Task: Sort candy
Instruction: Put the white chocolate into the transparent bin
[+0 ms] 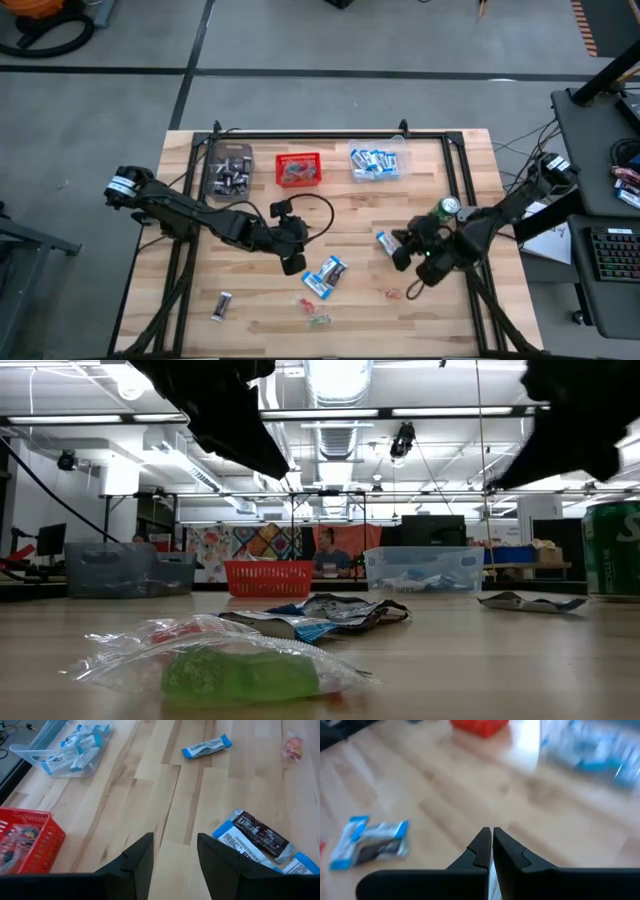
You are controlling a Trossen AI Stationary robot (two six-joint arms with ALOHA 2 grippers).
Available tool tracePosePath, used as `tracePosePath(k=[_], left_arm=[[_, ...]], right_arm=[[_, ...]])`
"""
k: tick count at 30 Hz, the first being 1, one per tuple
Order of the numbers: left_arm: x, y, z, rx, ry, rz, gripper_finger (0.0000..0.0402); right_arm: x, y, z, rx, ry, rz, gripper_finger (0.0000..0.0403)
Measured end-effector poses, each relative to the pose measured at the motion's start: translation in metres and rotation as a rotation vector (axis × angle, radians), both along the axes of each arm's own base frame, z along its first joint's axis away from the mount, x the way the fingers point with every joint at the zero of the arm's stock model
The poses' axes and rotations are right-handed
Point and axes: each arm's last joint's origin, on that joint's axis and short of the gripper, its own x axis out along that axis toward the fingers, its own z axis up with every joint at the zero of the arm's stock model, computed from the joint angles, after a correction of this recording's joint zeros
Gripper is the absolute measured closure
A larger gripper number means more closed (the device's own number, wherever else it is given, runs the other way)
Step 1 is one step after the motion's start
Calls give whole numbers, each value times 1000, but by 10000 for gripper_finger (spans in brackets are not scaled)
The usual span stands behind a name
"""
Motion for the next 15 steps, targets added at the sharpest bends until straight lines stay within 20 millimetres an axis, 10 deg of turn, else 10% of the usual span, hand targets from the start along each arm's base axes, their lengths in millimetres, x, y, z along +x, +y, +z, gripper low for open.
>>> tracePosePath(k=[15], left_arm=[[0, -1, 0, -44, -10, 19, 267]], right_arm=[[24, -25, -12, -37, 222, 124, 376]])
